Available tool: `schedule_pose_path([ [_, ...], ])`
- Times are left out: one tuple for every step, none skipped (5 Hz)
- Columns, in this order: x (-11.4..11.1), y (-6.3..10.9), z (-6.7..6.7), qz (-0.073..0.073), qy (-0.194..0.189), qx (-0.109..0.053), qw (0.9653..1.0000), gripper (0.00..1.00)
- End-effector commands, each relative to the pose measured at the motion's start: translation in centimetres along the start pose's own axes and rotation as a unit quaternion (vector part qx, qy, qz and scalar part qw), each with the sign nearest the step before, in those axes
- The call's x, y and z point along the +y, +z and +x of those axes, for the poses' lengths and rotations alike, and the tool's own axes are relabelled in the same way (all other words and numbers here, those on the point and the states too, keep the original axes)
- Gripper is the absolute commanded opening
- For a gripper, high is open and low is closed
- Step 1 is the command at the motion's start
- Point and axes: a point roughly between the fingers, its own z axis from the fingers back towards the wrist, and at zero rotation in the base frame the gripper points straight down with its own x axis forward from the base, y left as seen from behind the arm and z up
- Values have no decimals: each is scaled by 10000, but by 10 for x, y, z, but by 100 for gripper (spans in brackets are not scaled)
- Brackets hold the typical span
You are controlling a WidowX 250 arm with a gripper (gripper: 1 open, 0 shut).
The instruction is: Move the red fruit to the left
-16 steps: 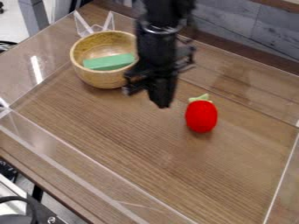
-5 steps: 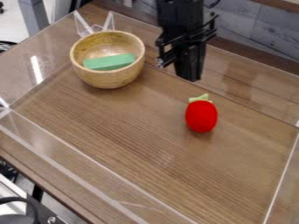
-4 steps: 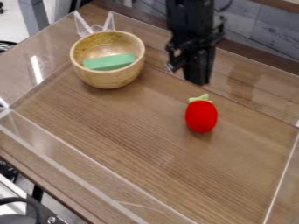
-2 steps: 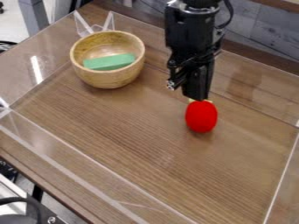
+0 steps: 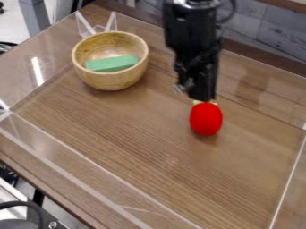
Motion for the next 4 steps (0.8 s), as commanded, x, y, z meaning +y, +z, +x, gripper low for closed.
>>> schedule_pose_path([
  [0,12,3,-144,121,3,9998,0],
  [2,21,0,-163,185,11,9997,0],
  [6,32,7,-194,136,41,9997,0],
  [11,40,18,-218,125,61,9997,0],
])
